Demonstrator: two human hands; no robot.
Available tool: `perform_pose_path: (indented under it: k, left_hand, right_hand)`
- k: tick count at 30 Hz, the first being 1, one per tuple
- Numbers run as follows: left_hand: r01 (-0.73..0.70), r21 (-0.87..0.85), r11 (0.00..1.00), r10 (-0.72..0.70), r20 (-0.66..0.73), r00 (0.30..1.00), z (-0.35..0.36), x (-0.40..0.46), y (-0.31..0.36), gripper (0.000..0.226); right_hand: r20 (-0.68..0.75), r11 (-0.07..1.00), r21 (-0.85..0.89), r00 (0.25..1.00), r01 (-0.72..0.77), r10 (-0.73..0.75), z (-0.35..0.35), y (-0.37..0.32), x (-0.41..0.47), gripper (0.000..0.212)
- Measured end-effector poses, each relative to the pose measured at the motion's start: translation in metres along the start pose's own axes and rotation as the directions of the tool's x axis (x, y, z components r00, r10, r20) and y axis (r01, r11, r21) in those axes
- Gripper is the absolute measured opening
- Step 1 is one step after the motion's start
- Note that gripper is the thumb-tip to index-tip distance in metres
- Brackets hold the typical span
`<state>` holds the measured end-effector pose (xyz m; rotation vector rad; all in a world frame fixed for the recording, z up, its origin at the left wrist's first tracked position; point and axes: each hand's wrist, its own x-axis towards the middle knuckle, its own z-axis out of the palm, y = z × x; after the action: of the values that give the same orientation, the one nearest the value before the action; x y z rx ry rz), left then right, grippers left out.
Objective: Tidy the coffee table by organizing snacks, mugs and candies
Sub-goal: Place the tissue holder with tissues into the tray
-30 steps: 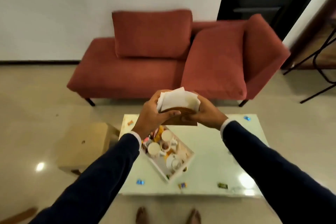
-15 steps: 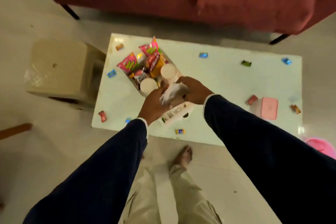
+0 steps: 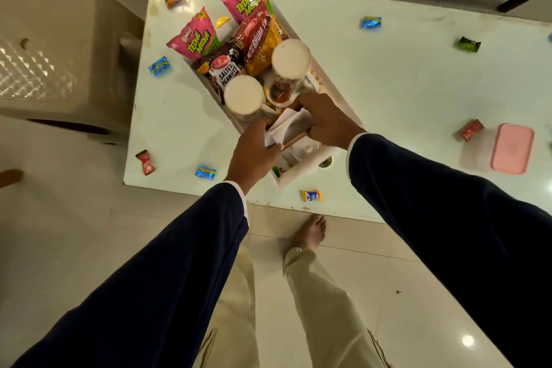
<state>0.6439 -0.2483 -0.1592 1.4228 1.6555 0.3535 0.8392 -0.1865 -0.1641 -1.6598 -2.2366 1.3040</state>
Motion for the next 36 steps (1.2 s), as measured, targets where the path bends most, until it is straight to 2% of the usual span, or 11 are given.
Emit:
perform_pose_path:
  k: [4,7,9,14,16,19,22,27,29,32,36]
  left_hand:
    - [-0.080,0.011,0.997,0.079,0.043,0.996,-0.023,-0.007,0.008,0.040]
    - [-0.110,0.091,0.990,0.104,0.072,0.992,-0.055,-0.010,0.023,0.032]
    - [-0.153,0.166,0.974,0.138,0.099,0.985,-0.082,-0.004,0.037,0.027]
    - [-0.295,0.452,0.842,0.247,0.163,0.955,-0.145,0.039,0.052,0.018]
    - [-0.298,0.521,0.800,0.256,0.154,0.954,-0.161,0.067,0.048,0.021]
    - [-0.201,0.571,0.796,0.190,0.080,0.979,-0.179,0.115,0.034,0.032]
    - [-0.093,0.521,0.848,0.083,0.043,0.996,-0.187,0.160,0.019,0.038]
    - [-0.019,0.383,0.923,-0.024,0.106,0.994,-0.192,0.221,0.009,0.047]
    - [0.018,0.299,0.954,-0.073,0.175,0.982,-0.191,0.238,0.014,0.047]
    - [0.016,0.324,0.946,-0.110,0.273,0.956,-0.184,0.257,0.024,0.031]
    - [0.034,0.275,0.961,-0.132,0.346,0.929,-0.172,0.269,0.025,0.024]
  right_hand:
    - [-0.122,0.985,-0.062,0.980,-0.163,0.155,0.003,0.000,-0.020,0.072]
    - [-0.234,0.922,0.132,0.893,-0.363,0.385,0.007,-0.011,-0.056,0.074]
    - [-0.193,0.843,0.252,0.828,-0.476,0.526,0.011,-0.024,-0.079,0.074]
    - [-0.110,0.738,0.317,0.750,-0.596,0.652,0.034,-0.049,-0.100,0.070]
    - [-0.080,0.650,0.378,0.677,-0.659,0.732,0.044,-0.053,-0.094,0.074]
    - [-0.045,0.450,0.516,0.501,-0.729,0.864,0.054,-0.053,-0.077,0.078]
    - [-0.034,0.305,0.635,0.369,-0.710,0.929,0.064,-0.047,-0.062,0.074]
    - [0.040,0.106,0.851,0.263,-0.515,0.964,0.081,-0.033,-0.048,0.064]
    - [0.082,0.043,0.895,0.258,-0.444,0.963,0.084,-0.026,-0.045,0.059]
    - [0.139,-0.019,0.919,0.279,-0.393,0.950,0.086,-0.019,-0.042,0.056]
    - [0.140,-0.029,0.923,0.265,-0.384,0.954,0.091,-0.019,-0.035,0.051]
